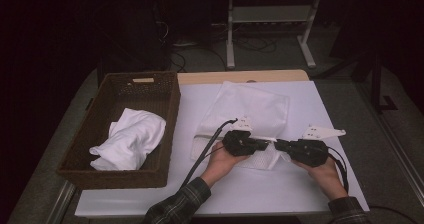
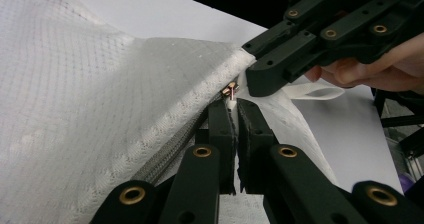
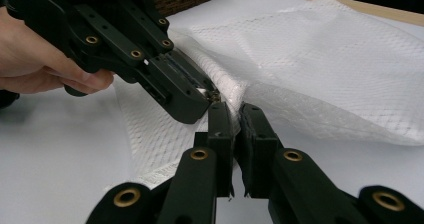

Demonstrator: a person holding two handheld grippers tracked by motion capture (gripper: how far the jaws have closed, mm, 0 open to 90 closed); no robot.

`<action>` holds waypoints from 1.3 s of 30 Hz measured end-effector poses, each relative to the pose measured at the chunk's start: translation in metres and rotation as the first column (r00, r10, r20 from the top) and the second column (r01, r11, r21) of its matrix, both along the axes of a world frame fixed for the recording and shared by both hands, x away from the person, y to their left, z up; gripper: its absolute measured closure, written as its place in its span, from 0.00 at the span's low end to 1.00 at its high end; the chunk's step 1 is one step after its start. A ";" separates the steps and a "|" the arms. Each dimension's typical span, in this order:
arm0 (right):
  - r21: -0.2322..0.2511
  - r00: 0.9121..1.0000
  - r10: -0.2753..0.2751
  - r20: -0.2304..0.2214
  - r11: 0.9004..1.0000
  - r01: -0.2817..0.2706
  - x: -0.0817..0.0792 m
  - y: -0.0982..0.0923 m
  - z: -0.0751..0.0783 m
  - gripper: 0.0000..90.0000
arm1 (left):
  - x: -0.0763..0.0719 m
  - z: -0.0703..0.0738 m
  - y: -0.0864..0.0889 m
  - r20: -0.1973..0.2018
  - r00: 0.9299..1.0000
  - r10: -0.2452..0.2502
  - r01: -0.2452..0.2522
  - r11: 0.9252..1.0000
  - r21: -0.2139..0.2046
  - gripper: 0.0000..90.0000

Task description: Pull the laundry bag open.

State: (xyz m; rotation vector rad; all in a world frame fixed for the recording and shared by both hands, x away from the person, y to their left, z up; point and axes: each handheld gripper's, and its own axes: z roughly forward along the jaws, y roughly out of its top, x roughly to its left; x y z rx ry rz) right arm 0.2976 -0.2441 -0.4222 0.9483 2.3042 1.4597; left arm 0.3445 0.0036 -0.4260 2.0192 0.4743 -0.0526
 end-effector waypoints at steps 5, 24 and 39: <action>-0.017 1.000 -0.012 0.005 1.000 0.012 0.001 0.000 -0.001 0.94 | 0.000 -0.001 0.001 -0.010 1.000 0.000 0.000 1.000 -0.005 0.96; -0.031 1.000 -0.029 -0.008 0.999 0.029 0.005 -0.001 -0.005 0.93 | 0.000 -0.003 0.014 -0.033 0.999 0.012 -0.012 1.000 0.004 0.96; -0.038 0.998 -0.057 -0.019 0.998 0.056 0.007 -0.005 -0.007 0.93 | 0.000 -0.005 0.021 -0.060 0.998 0.018 -0.017 1.000 0.021 0.96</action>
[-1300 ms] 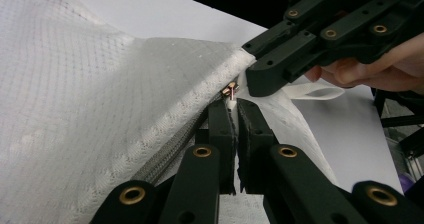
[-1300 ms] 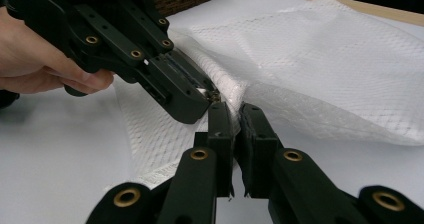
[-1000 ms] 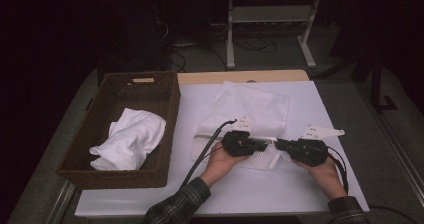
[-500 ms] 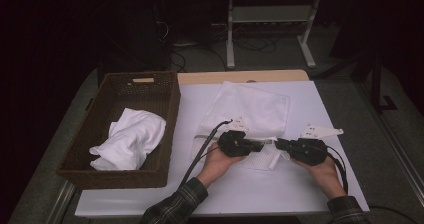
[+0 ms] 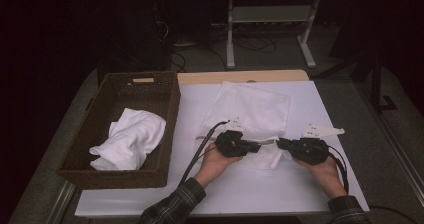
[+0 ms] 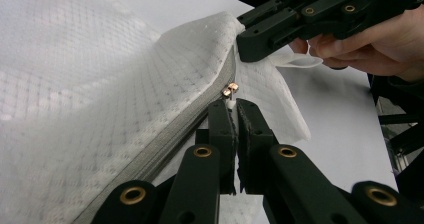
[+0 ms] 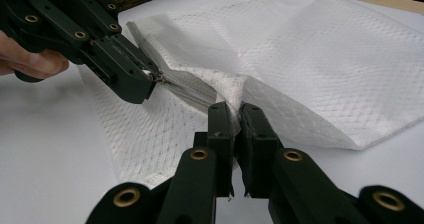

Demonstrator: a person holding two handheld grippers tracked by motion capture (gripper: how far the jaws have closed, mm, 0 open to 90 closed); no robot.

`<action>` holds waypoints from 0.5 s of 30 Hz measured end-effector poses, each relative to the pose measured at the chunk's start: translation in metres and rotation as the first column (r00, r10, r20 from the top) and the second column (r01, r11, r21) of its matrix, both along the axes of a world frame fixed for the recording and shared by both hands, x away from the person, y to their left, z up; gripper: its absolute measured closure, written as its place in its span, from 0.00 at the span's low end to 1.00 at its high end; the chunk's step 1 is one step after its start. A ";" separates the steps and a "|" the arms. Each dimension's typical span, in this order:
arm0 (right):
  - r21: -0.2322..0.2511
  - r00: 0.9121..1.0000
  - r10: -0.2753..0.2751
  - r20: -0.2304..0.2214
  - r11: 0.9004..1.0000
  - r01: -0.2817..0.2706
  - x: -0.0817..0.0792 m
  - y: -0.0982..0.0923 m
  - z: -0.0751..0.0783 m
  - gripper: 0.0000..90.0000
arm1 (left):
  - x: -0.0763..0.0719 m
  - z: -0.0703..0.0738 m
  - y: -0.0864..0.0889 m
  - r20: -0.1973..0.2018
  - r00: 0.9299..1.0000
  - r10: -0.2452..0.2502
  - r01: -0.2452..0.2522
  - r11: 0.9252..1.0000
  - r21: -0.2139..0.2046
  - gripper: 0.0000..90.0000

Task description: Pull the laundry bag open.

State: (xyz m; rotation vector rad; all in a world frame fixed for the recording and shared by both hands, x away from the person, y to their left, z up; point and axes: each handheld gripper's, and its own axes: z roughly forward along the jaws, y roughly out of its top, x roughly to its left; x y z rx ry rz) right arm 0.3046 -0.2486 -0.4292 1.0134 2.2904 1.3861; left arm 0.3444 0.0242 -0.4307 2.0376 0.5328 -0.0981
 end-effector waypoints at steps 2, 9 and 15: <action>-0.010 1.000 -0.001 -0.001 1.000 0.001 0.000 0.000 -0.001 0.93 | 0.000 0.000 0.002 -0.003 1.000 0.004 -0.004 1.000 0.005 0.96; -0.014 1.000 -0.013 0.000 1.000 0.013 0.001 -0.001 0.000 0.93 | -0.001 0.000 0.009 -0.011 1.000 0.016 -0.016 1.000 0.004 0.96; -0.018 1.000 -0.020 -0.006 1.000 0.020 0.001 -0.003 -0.001 0.93 | -0.002 -0.001 0.016 -0.022 0.999 0.024 -0.024 1.000 0.006 0.96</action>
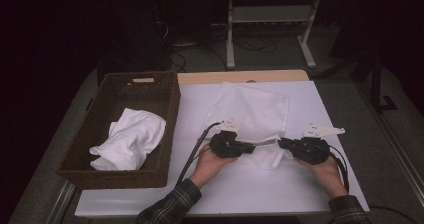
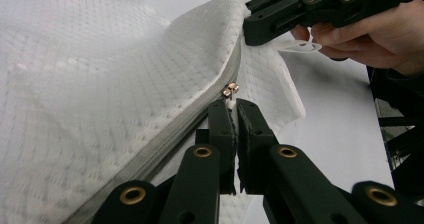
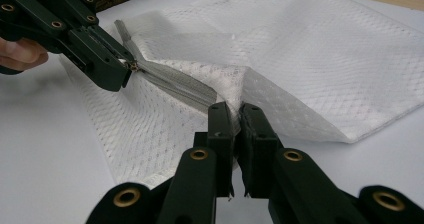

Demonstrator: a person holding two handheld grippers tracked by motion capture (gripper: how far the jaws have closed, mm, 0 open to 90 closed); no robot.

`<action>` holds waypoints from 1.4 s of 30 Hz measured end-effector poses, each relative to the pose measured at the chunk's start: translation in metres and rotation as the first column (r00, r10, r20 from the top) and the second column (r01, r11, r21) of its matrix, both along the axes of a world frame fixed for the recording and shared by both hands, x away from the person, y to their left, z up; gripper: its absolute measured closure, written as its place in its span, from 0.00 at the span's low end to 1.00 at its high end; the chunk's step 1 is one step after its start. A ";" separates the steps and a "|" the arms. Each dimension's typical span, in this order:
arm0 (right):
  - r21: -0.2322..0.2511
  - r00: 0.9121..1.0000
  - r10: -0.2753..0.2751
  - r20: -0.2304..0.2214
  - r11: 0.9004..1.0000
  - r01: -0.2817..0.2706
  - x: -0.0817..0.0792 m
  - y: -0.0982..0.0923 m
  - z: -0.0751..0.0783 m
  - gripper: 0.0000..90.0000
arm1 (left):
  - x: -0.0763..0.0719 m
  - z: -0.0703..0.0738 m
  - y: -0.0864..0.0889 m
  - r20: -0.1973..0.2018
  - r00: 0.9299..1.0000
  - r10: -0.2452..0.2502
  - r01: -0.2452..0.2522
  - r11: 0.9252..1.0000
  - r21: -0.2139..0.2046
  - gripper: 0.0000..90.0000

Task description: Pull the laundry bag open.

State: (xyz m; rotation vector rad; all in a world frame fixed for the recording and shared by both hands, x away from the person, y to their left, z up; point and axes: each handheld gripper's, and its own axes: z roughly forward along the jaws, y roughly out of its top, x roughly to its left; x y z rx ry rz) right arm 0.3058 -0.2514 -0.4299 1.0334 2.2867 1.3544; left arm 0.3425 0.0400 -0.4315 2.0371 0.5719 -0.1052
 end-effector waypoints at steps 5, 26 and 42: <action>0.001 1.000 0.001 0.001 1.000 -0.001 0.000 0.000 0.000 0.93 | -0.001 0.000 0.004 0.001 1.000 0.004 -0.004 1.000 0.004 0.96; -0.009 1.000 -0.003 0.002 1.000 0.003 0.001 -0.001 0.000 0.93 | -0.005 -0.001 0.018 -0.009 0.999 0.032 -0.032 0.999 0.006 0.96; -0.019 1.000 -0.013 0.003 1.000 0.014 0.002 -0.002 -0.001 0.94 | -0.010 -0.004 0.035 -0.022 0.997 0.067 -0.067 0.998 0.015 0.96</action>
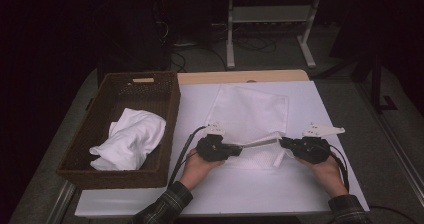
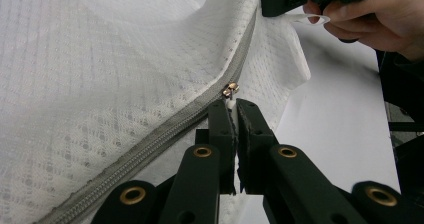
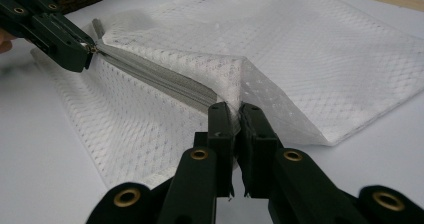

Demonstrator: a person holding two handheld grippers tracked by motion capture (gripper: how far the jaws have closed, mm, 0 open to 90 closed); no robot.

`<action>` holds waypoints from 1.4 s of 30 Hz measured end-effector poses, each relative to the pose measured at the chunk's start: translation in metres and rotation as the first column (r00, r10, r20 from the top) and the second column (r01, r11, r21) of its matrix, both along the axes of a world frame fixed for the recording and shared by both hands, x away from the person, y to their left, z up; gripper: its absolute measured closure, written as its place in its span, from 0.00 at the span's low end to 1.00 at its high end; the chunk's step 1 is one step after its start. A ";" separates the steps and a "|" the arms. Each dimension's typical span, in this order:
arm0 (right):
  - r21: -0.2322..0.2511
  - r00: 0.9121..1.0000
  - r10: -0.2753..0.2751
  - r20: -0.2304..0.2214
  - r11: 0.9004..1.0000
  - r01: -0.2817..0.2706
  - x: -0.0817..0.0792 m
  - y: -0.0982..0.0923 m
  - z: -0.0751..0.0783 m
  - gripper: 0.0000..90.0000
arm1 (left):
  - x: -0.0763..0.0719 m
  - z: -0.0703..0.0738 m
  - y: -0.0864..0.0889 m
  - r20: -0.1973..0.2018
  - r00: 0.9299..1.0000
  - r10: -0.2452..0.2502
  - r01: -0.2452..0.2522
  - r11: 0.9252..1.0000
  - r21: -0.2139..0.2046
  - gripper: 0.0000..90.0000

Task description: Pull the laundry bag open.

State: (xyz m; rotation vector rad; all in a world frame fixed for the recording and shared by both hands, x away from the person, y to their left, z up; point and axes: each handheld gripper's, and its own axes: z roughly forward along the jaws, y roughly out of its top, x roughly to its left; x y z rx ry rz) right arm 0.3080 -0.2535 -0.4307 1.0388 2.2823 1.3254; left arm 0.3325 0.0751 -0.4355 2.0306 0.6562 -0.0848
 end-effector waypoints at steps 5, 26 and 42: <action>-0.017 1.000 -0.012 0.001 1.000 0.012 0.001 -0.002 0.000 0.94 | -0.001 -0.003 0.004 -0.010 1.000 0.010 -0.010 1.000 0.004 0.96; -0.045 0.999 -0.047 -0.009 0.998 0.047 0.000 -0.009 -0.004 0.94 | 0.003 -0.007 0.006 -0.025 0.999 0.025 -0.025 1.000 0.008 0.96; -0.049 0.997 -0.079 -0.008 0.996 0.078 -0.003 -0.020 -0.003 0.94 | -0.006 -0.004 0.028 -0.038 0.997 0.069 -0.069 0.998 0.005 0.96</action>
